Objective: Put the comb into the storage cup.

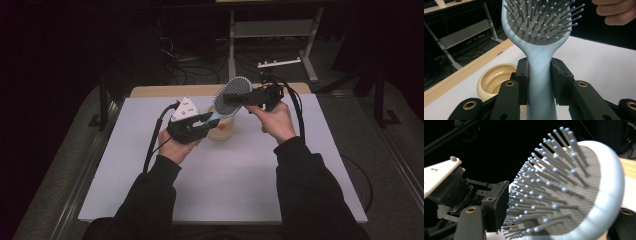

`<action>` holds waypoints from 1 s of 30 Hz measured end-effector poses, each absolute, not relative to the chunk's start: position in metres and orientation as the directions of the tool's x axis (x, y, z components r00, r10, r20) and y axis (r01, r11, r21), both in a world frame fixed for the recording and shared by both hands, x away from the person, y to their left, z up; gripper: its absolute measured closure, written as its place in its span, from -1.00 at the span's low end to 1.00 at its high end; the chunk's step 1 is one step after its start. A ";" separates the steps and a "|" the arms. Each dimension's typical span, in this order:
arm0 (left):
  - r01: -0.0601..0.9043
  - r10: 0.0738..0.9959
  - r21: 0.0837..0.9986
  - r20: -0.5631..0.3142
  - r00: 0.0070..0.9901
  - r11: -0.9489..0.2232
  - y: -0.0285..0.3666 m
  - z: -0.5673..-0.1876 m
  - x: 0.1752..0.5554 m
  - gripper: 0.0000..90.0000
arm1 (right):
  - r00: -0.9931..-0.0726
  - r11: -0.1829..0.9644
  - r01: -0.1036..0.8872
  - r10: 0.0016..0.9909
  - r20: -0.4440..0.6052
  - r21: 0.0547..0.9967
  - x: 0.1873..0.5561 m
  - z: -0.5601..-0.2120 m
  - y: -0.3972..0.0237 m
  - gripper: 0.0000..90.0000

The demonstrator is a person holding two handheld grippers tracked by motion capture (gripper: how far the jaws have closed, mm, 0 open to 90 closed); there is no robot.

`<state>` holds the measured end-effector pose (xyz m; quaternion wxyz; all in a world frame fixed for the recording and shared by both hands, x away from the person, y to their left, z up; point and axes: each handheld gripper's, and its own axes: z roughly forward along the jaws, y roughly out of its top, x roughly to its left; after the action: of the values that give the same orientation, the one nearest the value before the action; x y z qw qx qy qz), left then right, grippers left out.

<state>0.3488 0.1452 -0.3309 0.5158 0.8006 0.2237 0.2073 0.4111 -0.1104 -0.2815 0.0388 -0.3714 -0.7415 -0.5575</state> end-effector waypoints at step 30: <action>0.187 0.569 0.953 -0.020 0.822 -0.237 0.166 -0.320 0.354 -0.11 | -0.756 0.088 0.534 0.496 0.428 0.841 0.402 -0.219 -0.109 0.24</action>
<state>0.3539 0.1662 -0.3196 0.5664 0.7684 0.2460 0.1682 0.4023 -0.1091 -0.2192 0.0166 -0.3491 -0.7374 -0.5780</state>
